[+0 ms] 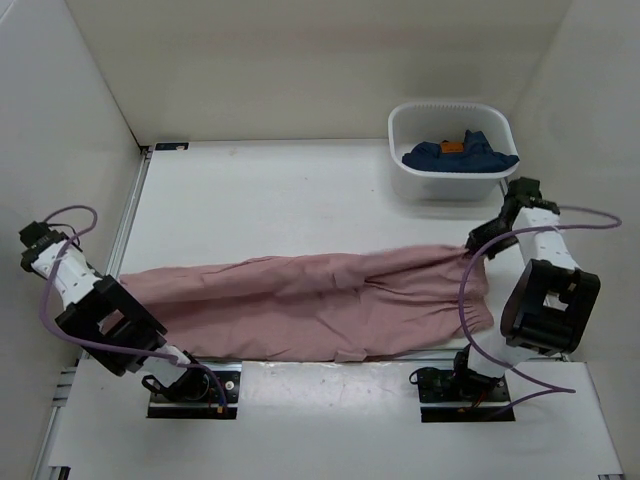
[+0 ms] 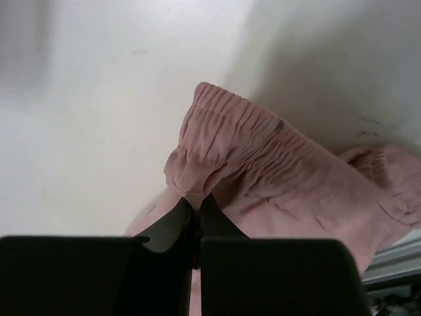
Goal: Fold and stack the trousers
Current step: Fold the trousers
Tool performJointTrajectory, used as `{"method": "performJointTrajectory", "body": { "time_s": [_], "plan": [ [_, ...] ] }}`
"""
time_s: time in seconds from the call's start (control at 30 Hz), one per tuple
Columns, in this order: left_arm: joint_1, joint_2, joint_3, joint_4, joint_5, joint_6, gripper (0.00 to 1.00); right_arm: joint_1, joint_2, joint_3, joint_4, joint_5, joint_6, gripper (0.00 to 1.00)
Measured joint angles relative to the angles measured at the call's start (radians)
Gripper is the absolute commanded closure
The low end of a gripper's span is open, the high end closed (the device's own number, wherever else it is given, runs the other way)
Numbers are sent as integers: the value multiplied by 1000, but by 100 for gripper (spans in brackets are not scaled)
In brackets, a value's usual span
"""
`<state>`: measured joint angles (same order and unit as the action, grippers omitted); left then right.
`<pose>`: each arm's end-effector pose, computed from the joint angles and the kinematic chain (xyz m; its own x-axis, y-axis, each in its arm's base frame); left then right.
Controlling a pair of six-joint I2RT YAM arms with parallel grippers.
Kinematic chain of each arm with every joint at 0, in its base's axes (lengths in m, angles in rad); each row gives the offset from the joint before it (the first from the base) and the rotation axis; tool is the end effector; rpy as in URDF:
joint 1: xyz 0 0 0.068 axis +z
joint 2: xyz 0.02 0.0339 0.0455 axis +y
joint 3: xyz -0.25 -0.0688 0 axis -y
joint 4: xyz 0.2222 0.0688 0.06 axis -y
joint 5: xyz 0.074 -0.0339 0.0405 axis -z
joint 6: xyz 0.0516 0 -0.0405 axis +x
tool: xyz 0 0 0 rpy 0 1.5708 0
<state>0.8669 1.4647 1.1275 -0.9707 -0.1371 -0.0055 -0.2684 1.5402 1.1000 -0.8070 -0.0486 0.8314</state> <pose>0.1600 0.1994 0.2244 -0.6207 -0.7395 -0.2606 -0.7816 0.6100 0.1305 0.2695 -0.0715 0.2040 -0.4313 0.8840 -0.1802 0.8439 0.4659 0.2660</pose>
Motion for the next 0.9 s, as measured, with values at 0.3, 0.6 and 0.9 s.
{"method": "performJointTrajectory", "body": {
  "time_s": [0.3,0.6,0.9],
  "plan": [
    [-6,-23,63,-13,4,-3,86,34,-295,17,0,-4,-208,100],
    [117,-87,-269,71,-187,2,86,-125,-422,-340,-126,139,-218,100],
    [118,-57,-235,88,-215,1,86,-129,-422,-319,-183,170,-210,99]
  ]
}}
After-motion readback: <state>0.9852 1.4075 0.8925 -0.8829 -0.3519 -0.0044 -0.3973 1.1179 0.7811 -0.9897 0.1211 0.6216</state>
